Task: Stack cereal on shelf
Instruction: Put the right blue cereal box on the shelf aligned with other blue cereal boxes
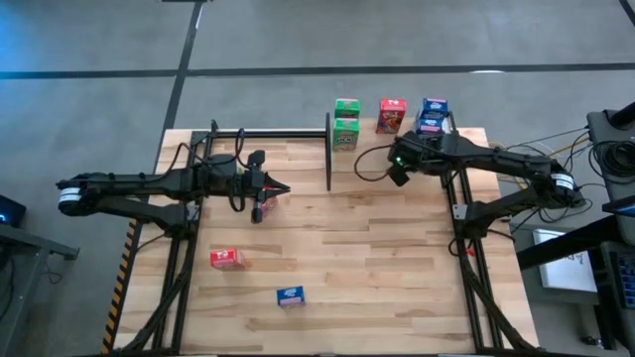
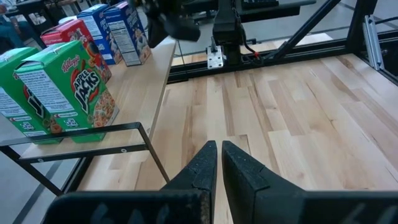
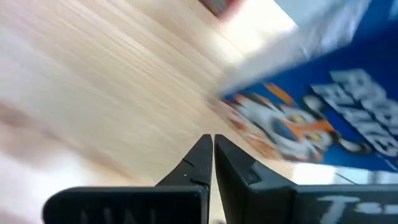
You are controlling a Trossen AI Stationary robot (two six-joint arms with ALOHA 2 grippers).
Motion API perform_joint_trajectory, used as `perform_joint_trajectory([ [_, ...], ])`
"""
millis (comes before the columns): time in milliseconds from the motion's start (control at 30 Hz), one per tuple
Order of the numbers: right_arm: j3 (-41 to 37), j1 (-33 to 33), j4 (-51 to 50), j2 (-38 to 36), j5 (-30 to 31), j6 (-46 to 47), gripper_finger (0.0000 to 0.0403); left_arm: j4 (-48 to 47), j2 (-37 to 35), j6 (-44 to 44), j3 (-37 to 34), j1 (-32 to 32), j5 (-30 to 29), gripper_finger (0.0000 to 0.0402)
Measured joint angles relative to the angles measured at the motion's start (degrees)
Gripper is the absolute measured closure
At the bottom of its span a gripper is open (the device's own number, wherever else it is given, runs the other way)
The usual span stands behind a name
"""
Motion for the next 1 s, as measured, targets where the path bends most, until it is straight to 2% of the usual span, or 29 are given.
perform_joint_trajectory([
  [133, 4.66, 2.28, 4.05, 0.00, -2.47, 0.02, 0.0394, 0.01, 0.00, 0.00, -0.01, 0.00, 0.00, 0.0394],
  [433, 10.12, 2.12, 10.05, 1.18, -1.30, -0.17, 0.0394, 0.03, 0.00, 0.00, -0.01, -0.02, 0.00, 0.0394],
  [700, 10.67, -1.98, 8.96, 3.40, 1.37, -0.99, 0.0394, 0.14, 0.00, 0.02, 0.01, -0.02, 0.00, 0.0394],
  [833, 10.61, -4.02, 5.39, 4.07, 2.02, -1.11, 0.0394, 0.08, 0.00, 0.02, -0.01, -0.01, 0.00, 0.0394],
  [1000, 10.61, -4.42, 1.26, 4.16, 5.87, -1.11, 0.0394, 0.01, 0.00, 0.02, -0.01, -0.01, 0.00, 0.0394],
])
